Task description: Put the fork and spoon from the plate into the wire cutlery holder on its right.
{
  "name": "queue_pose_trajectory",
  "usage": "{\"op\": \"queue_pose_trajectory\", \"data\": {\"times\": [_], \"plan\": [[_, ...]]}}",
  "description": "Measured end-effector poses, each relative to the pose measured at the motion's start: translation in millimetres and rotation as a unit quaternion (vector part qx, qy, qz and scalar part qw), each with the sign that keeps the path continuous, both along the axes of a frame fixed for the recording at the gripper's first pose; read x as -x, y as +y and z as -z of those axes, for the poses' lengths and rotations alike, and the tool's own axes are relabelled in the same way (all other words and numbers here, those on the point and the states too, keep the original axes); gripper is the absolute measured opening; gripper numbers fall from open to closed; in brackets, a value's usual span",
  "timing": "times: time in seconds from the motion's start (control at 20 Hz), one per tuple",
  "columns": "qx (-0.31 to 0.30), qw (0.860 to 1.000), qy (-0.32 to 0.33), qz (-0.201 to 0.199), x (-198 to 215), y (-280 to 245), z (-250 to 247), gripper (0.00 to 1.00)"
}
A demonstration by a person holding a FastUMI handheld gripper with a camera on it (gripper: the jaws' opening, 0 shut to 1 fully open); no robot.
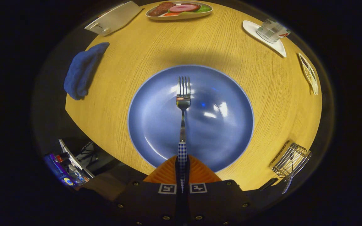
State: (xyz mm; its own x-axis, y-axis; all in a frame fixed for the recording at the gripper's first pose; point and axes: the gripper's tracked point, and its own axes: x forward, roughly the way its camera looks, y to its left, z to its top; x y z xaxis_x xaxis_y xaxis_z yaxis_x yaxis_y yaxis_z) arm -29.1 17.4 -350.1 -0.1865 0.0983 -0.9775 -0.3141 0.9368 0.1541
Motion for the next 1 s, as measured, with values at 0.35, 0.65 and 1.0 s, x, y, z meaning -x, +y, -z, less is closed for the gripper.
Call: {"op": "queue_pose_trajectory", "data": {"times": [0.35, 0.65, 1.0], "plan": [[-0.005, 1.000, 0.000, -0.013, 11.0, -23.5, -30.7, 0.01], [0.003, 1.000, -0.014, -0.010, 26.4, -72.3, -77.9, 0.01], [0.012, 0.999, -0.021, 0.033, 48.3, -129.8, -120.7, 0.01]]}}
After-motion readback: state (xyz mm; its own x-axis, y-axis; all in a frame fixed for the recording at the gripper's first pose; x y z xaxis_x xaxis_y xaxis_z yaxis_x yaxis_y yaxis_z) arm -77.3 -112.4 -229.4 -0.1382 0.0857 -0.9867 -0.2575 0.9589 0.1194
